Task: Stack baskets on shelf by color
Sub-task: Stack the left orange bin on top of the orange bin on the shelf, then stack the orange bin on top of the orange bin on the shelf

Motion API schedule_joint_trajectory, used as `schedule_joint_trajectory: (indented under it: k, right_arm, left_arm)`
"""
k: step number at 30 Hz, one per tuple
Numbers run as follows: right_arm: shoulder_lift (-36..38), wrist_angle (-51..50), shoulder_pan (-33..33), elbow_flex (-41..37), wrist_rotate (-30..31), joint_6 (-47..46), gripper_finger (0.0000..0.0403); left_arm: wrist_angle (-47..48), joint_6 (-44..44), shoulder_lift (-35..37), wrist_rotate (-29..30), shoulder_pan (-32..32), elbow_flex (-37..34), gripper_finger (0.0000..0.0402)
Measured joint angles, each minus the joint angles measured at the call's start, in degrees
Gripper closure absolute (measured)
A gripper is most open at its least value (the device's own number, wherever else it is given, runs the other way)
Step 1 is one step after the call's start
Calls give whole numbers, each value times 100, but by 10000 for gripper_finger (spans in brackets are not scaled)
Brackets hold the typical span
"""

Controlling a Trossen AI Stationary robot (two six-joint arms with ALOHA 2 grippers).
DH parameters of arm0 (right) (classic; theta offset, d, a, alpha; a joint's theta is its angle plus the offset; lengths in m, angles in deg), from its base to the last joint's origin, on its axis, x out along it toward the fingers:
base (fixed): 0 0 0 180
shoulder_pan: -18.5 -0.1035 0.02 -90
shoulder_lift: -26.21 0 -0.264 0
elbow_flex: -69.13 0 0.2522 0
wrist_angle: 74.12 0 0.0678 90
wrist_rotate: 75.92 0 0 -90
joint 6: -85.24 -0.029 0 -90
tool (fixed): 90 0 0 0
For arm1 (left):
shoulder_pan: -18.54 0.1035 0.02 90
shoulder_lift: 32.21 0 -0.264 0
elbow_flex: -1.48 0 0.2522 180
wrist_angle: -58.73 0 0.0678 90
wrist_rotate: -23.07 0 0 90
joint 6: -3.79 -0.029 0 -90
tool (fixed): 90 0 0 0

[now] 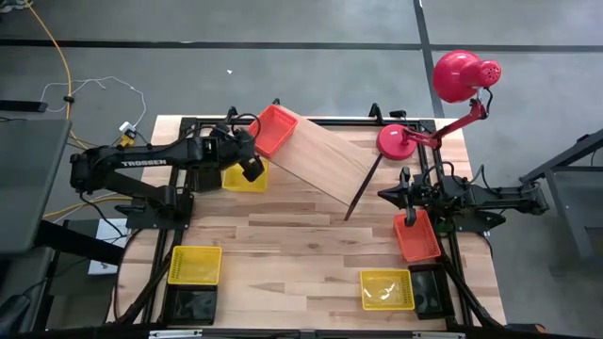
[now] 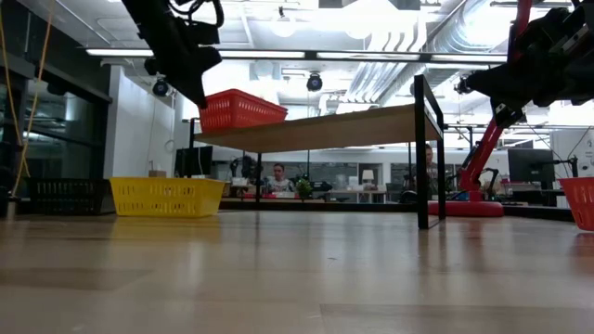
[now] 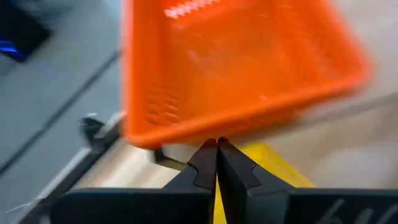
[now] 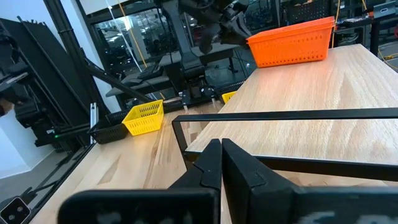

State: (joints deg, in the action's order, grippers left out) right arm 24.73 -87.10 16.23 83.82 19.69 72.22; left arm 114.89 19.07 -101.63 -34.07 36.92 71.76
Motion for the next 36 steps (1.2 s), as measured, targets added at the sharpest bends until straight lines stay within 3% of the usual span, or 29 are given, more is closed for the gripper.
schedule_joint_trajectory:
  k: [3,7,12,15,18,21,23,26,33,36]
  right_arm:
    - [-2,-2,-2,0,0,0,403]
    - [-1,-1,0,0,0,1,403]
    - [-2,-2,-1,0,0,0,403]
    - [-2,-1,-1,-1,0,0,403]
    - [-2,-1,-1,0,0,1,403]
    - [-4,-2,-2,0,0,2,403]
    - [-4,-2,0,-1,0,1,403]
    - [-4,0,0,0,0,0,403]
    - [-4,98,-2,-2,33,-355,403]
    - [-14,625,-2,-2,659,-498,403]
  left_arm:
    - [207,152,158,-546,-206,217,401]
    - [96,298,649,-588,-837,342,401]
    - [-1182,119,1416,289,-2162,-248,401]
    - [-2468,-216,1901,1119,-2872,-1112,401]
    - [-3959,-799,2350,1448,-3241,-2117,401]
    - [-5298,-1297,2728,919,-3264,-2954,401]
    - [-5814,-1450,2964,376,-3205,-3363,401]
    - [-6403,-1501,3210,6,-3056,-3849,401]
    - [-6664,-1550,3591,-914,-2542,-4387,401]
    - [-6666,-1416,3621,-1220,-2398,-4409,401]
